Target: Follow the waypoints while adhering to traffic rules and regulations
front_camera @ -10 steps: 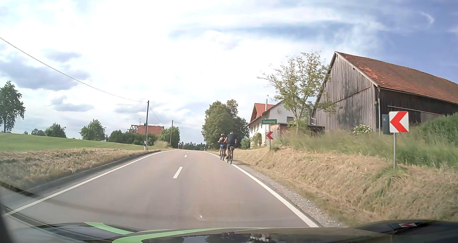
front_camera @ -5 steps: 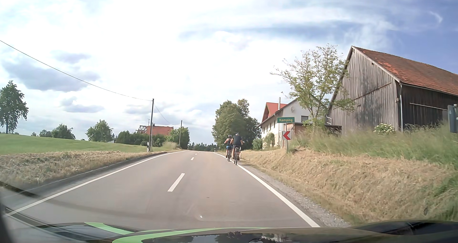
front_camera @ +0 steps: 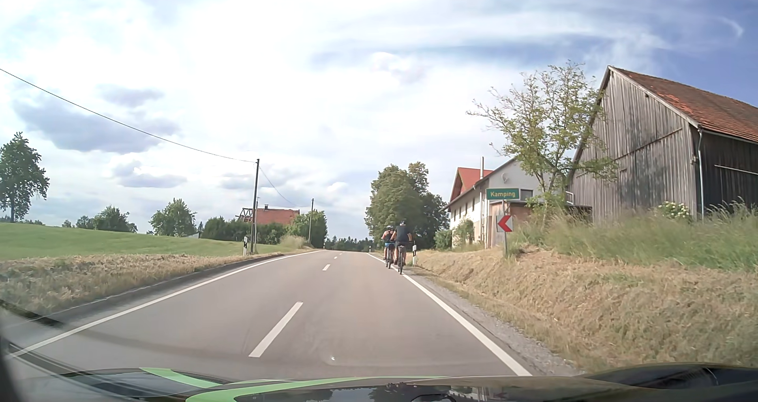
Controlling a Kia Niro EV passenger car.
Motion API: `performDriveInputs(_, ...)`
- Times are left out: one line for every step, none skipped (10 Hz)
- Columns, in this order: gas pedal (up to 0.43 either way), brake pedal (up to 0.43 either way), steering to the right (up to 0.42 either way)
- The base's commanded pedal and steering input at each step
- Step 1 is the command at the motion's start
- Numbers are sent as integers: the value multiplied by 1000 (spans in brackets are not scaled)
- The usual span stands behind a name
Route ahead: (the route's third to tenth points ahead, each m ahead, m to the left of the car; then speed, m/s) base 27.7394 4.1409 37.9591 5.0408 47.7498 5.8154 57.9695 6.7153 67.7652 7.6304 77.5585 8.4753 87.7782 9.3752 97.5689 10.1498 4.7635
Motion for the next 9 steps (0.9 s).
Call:
performDriveInputs(197,0,-43)
performDriveInputs(197,0,-40)
performDriveInputs(197,0,-39)
performDriveInputs(197,0,-37)
performDriveInputs(197,0,-35)
performDriveInputs(197,0,-32)
performDriveInputs(197,0,-32)
performDriveInputs(197,0,-30)
performDriveInputs(197,0,-28)
